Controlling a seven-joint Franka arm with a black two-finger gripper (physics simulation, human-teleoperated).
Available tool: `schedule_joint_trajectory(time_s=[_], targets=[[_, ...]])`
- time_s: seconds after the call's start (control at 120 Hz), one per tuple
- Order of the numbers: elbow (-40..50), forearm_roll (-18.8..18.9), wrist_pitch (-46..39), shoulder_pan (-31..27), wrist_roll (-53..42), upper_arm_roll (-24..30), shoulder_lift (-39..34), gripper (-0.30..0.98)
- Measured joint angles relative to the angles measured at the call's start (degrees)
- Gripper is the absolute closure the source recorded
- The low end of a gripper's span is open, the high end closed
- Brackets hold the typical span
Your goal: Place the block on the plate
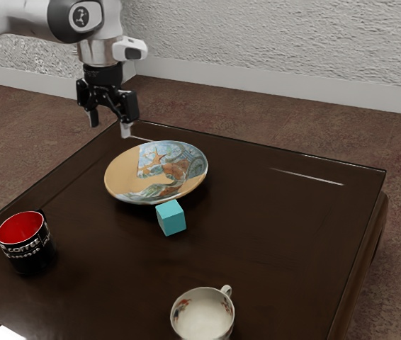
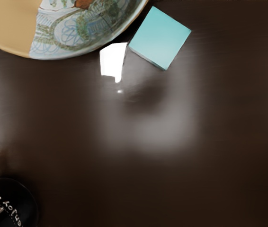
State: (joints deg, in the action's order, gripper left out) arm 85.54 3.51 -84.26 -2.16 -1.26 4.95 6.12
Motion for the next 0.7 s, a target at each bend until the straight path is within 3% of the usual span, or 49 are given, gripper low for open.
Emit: schedule_joint_trajectory(time_s=[0.092,0.233,0.35,0.533,0.7], targets=[[-0.02,0.13,-0.34,0.20,-0.33,0.16,0.88,0.00],[-0.29,-1.38,-4.50,-0.49,1.41,0.02,9.32,0.00],[-1.88,-3.12,-8.49,-1.67,8.85,0.30,16.04,0.00],[-0.55,-4.41,-14.77,-2.77,21.43,0.75,17.31,0.00],[8.67,-4.64,-28.14,-2.33,33.04,0.56,17.81,0.00]])
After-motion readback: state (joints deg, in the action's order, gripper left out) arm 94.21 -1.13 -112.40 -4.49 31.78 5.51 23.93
